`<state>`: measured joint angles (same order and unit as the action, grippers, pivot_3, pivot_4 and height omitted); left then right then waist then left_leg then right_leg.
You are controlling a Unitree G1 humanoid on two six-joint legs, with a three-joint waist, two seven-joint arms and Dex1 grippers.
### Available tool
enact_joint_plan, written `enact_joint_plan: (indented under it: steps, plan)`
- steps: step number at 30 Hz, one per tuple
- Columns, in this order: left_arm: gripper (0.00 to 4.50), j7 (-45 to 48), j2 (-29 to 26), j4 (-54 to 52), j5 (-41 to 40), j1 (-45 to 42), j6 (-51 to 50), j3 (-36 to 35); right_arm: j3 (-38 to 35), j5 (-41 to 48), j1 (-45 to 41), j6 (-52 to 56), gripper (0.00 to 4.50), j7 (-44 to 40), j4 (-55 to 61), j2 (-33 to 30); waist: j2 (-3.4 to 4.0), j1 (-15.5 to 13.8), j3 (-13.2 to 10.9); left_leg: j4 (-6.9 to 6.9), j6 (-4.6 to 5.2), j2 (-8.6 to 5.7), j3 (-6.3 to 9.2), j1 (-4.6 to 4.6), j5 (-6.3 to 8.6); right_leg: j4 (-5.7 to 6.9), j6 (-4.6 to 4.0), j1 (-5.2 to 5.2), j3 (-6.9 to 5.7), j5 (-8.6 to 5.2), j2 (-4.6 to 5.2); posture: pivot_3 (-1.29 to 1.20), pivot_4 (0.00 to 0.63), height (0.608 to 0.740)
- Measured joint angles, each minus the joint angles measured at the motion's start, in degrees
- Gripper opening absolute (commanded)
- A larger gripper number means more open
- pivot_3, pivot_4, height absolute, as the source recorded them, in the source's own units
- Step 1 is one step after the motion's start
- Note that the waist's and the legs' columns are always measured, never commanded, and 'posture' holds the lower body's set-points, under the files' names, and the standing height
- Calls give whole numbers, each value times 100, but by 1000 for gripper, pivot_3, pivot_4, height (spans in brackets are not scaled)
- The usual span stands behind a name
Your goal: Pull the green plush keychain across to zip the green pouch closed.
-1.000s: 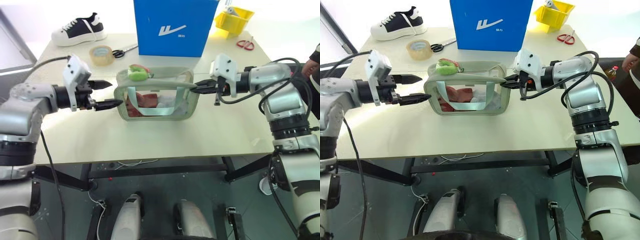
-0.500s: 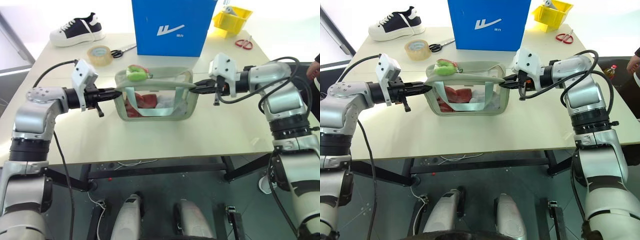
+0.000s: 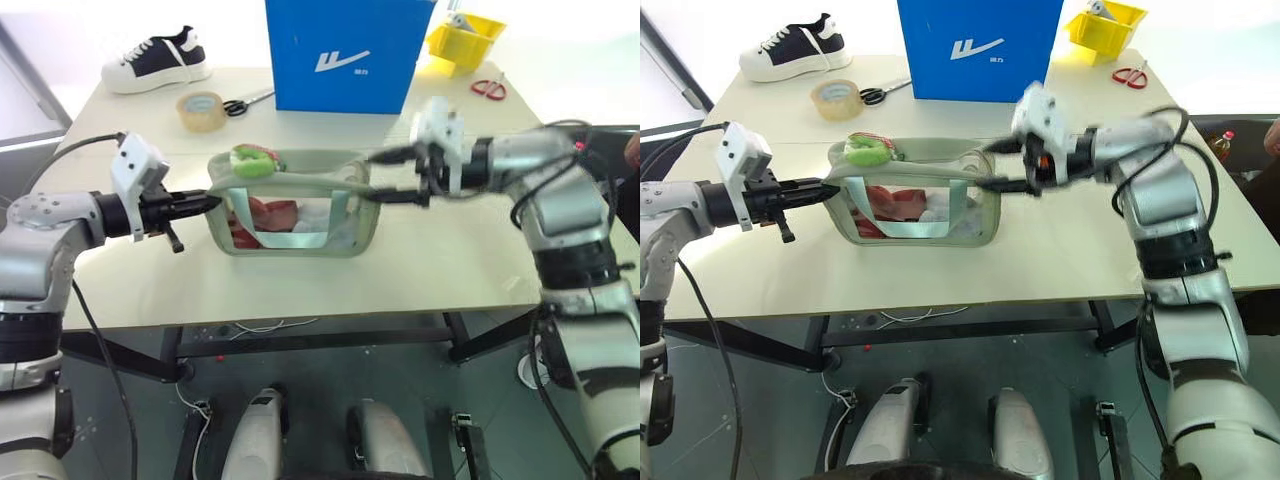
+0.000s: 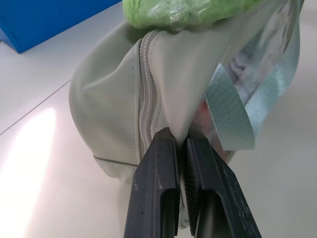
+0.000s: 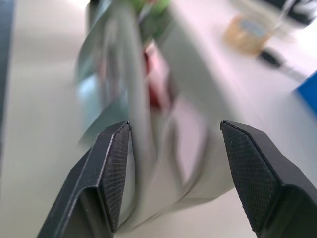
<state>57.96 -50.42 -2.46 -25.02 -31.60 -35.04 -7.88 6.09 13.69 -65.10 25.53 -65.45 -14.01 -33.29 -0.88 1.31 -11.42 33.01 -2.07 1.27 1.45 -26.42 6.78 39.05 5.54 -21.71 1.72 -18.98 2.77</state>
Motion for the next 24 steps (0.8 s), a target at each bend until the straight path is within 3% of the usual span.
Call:
enact_joint_plan:
  steps: [4, 8, 14, 18, 22, 24]
  plan:
    - [0, -5, -11, -5, -29, 0, -9, 0, 68, 128, -269, 48, 3118, 415, 503, 905, -9, -12, 6, -8, -2, 26, 5, 0, 1, 6, -15, -3, -10, -8, -29, 0, 150, 740]
    - [0, 1, -11, 2, -47, -9, -23, 16, 1002, -286, 186, -176, 3118, 724, 562, 1662, -8, -14, 5, 7, -8, 22, 1, 0, -4, 18, -26, -4, -11, 1, -31, 0, 150, 740]
    - [0, -3, -12, -2, -48, -13, -44, 26, 1358, -997, 41, -855, 3118, 1226, -425, 1936, -10, -61, 6, 11, -12, 22, 3, -1, -6, 15, -27, -1, -16, 1, -25, 0, 150, 740]
    - [0, -25, -12, -23, -51, -4, -51, 25, 1327, -1121, -50, -955, 2002, 1350, -691, 1977, -10, -26, 6, 5, -12, 24, 4, -1, -6, 18, -27, -5, -16, 1, -31, 0, 150, 740]
    - [0, -79, -7, -58, -69, 31, -49, 22, 1056, -832, -55, -571, 30, 1216, -601, 1956, -10, -35, 6, 5, -12, 27, 4, -1, -6, 18, -28, -4, -16, 1, -31, 0, 150, 740]
    - [0, -75, -1, -77, -74, 31, -45, 20, 886, -678, -55, -302, 30, 1216, -506, 1909, -10, -38, 6, 5, -12, 27, 4, -1, -6, 18, -28, -4, -16, 1, -29, 0, 150, 740]
